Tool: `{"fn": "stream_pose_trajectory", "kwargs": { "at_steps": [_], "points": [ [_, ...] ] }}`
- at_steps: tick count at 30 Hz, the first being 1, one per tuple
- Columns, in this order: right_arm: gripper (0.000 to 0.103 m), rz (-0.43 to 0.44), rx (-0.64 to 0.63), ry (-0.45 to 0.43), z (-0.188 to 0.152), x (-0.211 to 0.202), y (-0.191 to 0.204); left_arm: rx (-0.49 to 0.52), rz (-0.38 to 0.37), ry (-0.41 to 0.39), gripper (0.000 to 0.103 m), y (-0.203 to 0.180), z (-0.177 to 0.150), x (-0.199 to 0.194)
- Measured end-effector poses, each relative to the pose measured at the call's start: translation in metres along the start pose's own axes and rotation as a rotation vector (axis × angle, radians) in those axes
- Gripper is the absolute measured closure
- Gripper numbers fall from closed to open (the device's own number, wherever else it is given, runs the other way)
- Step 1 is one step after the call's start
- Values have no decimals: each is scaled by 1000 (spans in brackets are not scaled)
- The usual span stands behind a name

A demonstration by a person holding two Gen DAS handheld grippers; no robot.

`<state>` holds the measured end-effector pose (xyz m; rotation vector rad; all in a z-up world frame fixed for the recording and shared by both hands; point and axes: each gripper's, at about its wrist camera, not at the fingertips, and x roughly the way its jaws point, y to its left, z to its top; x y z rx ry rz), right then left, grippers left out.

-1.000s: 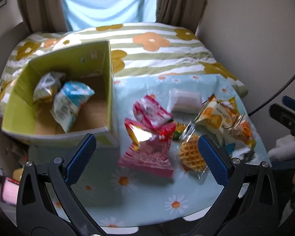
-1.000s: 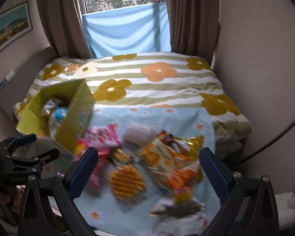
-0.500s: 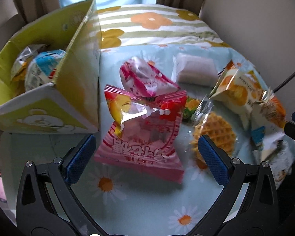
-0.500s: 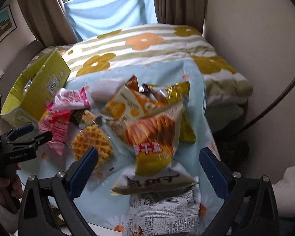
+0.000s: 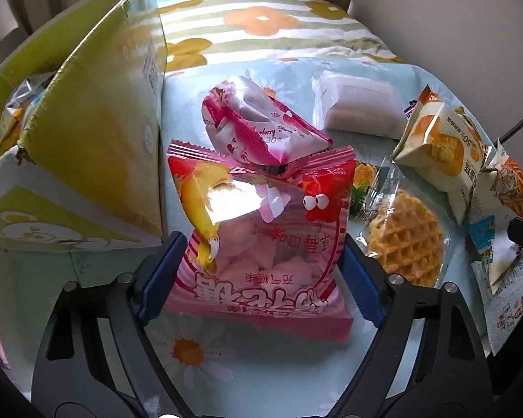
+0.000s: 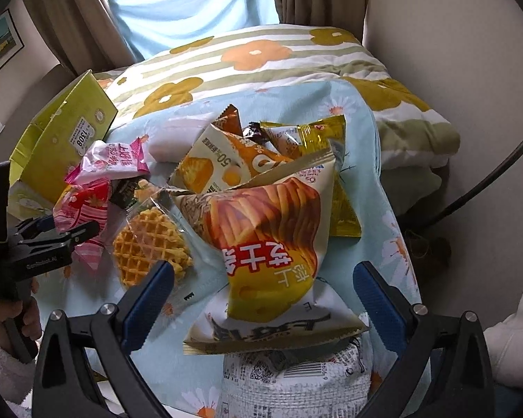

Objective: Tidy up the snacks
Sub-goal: 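Move both tools back to the pile and lower onto the snacks, then grasp the pink candy packet with the left tool while the right tool grasps the orange fries packet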

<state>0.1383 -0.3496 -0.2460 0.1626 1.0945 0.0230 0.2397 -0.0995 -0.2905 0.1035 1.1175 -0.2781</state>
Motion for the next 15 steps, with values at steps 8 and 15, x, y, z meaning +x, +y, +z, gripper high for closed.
{"fn": "stream_pose_trajectory", "kwargs": {
  "at_steps": [8,15],
  "points": [
    [1,-8,-7,-2,6,2,-1,-9,3,35,35,2,1,-3],
    [7,-11,-2,9,8,5,-3,-11,1,58,37,1,-3,-8]
  ]
}}
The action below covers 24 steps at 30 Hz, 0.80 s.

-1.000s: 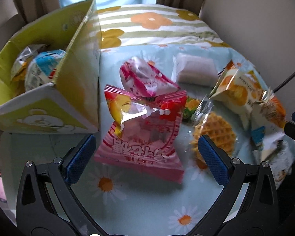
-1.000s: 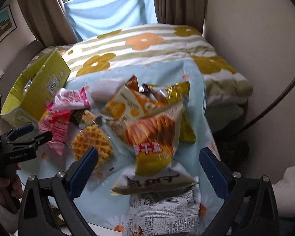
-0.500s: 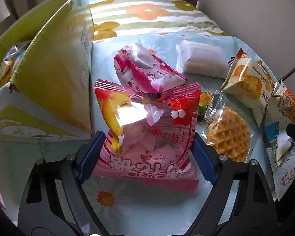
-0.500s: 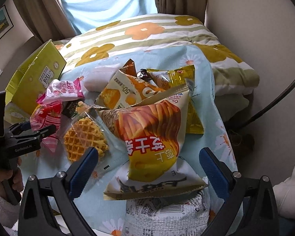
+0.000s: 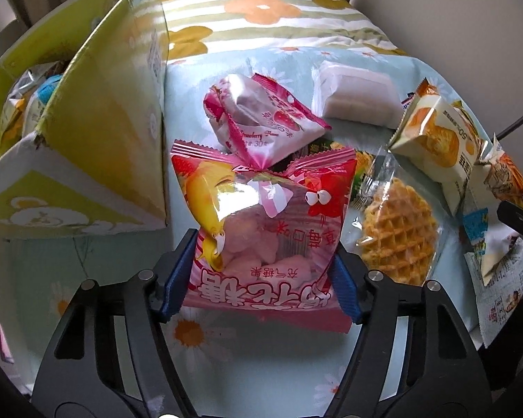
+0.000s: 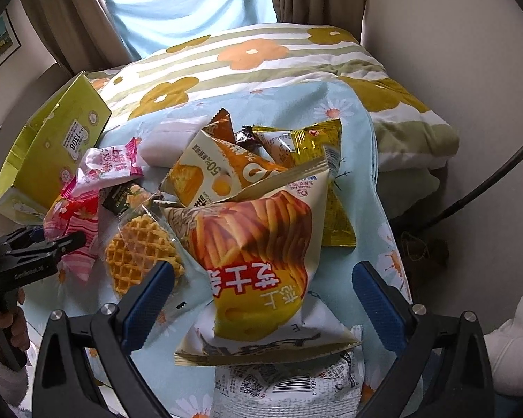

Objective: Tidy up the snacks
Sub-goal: 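Grasp the pink candy packet with the left tool while the right tool grasps the orange fries packet, then lift both packets and carry them over the box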

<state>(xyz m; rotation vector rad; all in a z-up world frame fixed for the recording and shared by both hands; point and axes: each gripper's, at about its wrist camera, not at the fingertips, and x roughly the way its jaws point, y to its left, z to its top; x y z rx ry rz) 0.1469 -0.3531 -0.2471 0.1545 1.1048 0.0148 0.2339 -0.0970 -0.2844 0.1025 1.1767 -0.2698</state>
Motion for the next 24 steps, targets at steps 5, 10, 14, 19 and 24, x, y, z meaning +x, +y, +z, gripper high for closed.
{"fn": "stream_pose_trajectory", "kwargs": {
  "at_steps": [5,10,14,19,24],
  "points": [
    [22,4,-9,22,-2,6,1,4,-7,-1,37,-3,-7,-10],
    [44,-1,-27,38,-3,11,3,15,-1,-2,37,-7,-14,-17],
    [53,-13,-36,34,-5,11,2,15,-7,-15,37,-11,-17,-24],
    [63,-22,-47,4,-4,2,3,14,-17,-41,37,-13,-20,-38],
    [63,-28,-49,-38,-1,-13,5,1,-35,-83,37,-13,-23,-57]
  ]
}}
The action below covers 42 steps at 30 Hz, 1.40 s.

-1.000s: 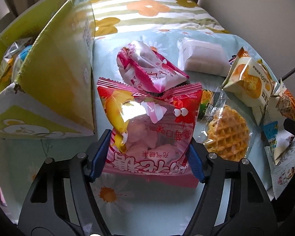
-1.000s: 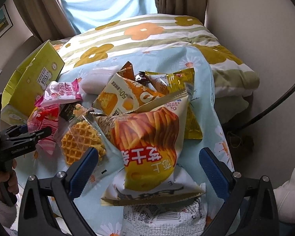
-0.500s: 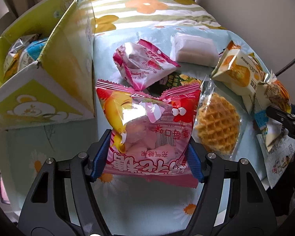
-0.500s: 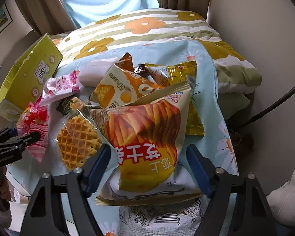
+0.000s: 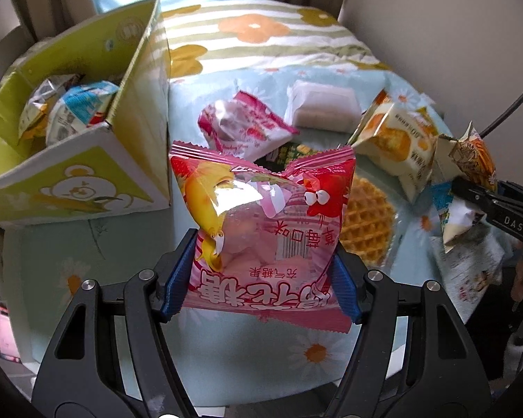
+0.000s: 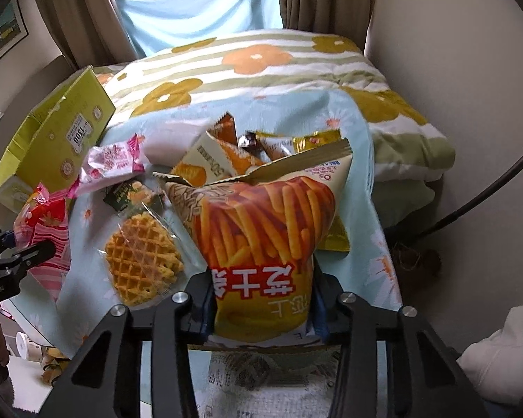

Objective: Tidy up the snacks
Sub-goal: 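Lift both packets and carry them over the box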

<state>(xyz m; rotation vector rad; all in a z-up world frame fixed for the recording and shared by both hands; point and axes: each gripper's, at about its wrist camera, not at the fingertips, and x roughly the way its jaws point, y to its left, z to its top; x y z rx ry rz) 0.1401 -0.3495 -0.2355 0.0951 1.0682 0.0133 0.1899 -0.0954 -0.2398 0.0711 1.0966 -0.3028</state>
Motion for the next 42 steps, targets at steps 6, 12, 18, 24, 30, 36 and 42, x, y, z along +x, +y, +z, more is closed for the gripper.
{"fn": "stream_pose_trajectory", "kwargs": {
  "at_steps": [6,12,18,24,30,36,42],
  "points": [
    [63,15,-32,-54,10,-33,8,-26,-26,-78,37,-4,7,-33],
    [63,35,-90,-117,33,-71,27,-59,-29,-187,37,0,28,-75],
    [63,53,-144,-187,68,-99,64,-84,-21,-287,37,34,58,-120],
    [63,78,-192,-251,106,-109,123,-98,13,-338,37,94,87,-146],
    [63,154,-196,-256,140,-92,193,-111,59,-337,37,167,112,-154],
    [63,189,-208,-235,162,-63,259,-133,88,-307,37,241,124,-142],
    [63,193,-178,-199,168,-36,311,-124,79,-231,37,297,126,-115]
  ]
}}
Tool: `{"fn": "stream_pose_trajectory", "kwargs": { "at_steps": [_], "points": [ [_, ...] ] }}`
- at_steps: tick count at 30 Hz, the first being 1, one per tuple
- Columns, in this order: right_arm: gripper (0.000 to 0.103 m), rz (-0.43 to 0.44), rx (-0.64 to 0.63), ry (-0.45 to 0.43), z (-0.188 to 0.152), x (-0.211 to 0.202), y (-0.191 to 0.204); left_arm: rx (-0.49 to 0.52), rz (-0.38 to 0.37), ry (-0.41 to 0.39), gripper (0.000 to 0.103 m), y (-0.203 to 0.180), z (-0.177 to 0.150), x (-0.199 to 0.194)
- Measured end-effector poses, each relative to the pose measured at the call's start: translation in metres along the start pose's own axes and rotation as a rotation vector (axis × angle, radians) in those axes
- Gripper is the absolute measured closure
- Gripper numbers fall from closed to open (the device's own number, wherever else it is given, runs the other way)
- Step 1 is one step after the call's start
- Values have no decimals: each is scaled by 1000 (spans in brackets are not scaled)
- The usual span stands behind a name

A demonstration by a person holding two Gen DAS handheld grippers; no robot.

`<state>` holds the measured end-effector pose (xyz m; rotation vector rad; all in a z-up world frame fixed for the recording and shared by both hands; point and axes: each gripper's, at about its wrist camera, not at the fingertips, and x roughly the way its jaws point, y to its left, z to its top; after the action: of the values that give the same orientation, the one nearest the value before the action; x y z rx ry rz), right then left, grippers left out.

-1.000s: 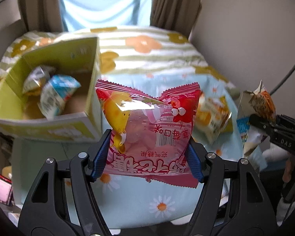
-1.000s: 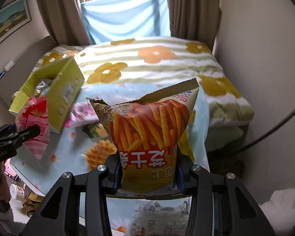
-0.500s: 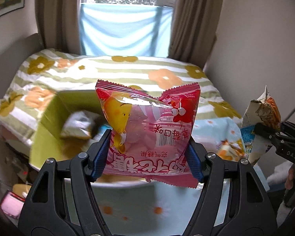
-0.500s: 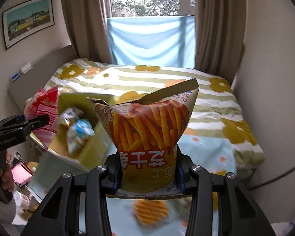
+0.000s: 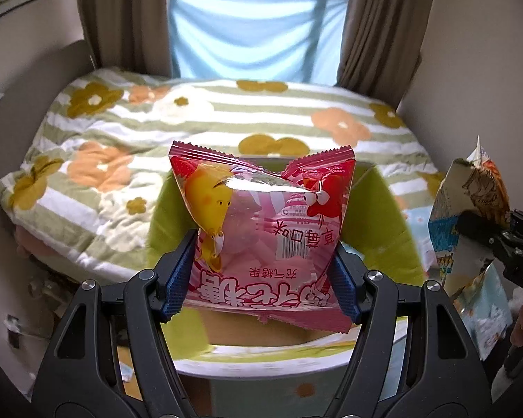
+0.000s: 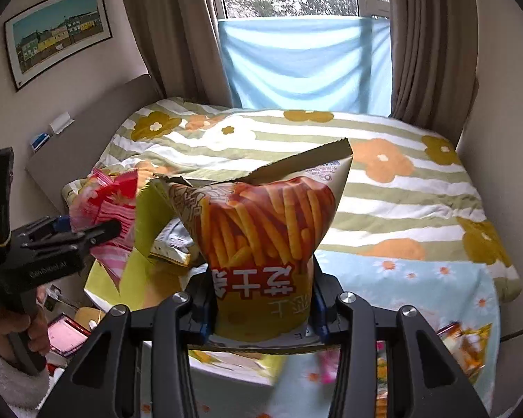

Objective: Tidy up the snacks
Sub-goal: 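Lift both packets and carry them over the box, then open both tools to drop the packets into the box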

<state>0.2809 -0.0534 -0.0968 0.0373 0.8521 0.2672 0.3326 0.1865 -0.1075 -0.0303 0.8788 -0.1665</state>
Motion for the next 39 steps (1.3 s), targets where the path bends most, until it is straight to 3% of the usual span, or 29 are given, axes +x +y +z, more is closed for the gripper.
{"fn": "stream_pose_trajectory", "kwargs": {
  "at_steps": [10,11,12,14,17,33,35,37,39],
  "points": [
    [63,-21,48,93,-11,45,41,94,-30,145,33,20,-30,58],
    [63,-22,51,102,-12,48,42,111,-42,159,26,17,-33,61],
    [63,-25,55,111,-13,51,41,125,-50,167,12,15,-35,63],
    [63,-31,58,121,-16,54,41,145,-50,159,0,12,-39,63],
    [63,-30,70,132,-18,56,39,140,-66,160,0,9,-44,58],
    [62,-5,91,180,-25,71,43,111,-3,120,0,17,-45,34],
    [51,-2,91,181,-26,74,44,107,-2,120,0,17,-45,32],
    [6,-15,86,163,-27,75,45,104,1,118,0,17,-44,31],
    [0,-10,84,141,-31,74,46,102,2,116,0,18,-45,29]
  ]
}}
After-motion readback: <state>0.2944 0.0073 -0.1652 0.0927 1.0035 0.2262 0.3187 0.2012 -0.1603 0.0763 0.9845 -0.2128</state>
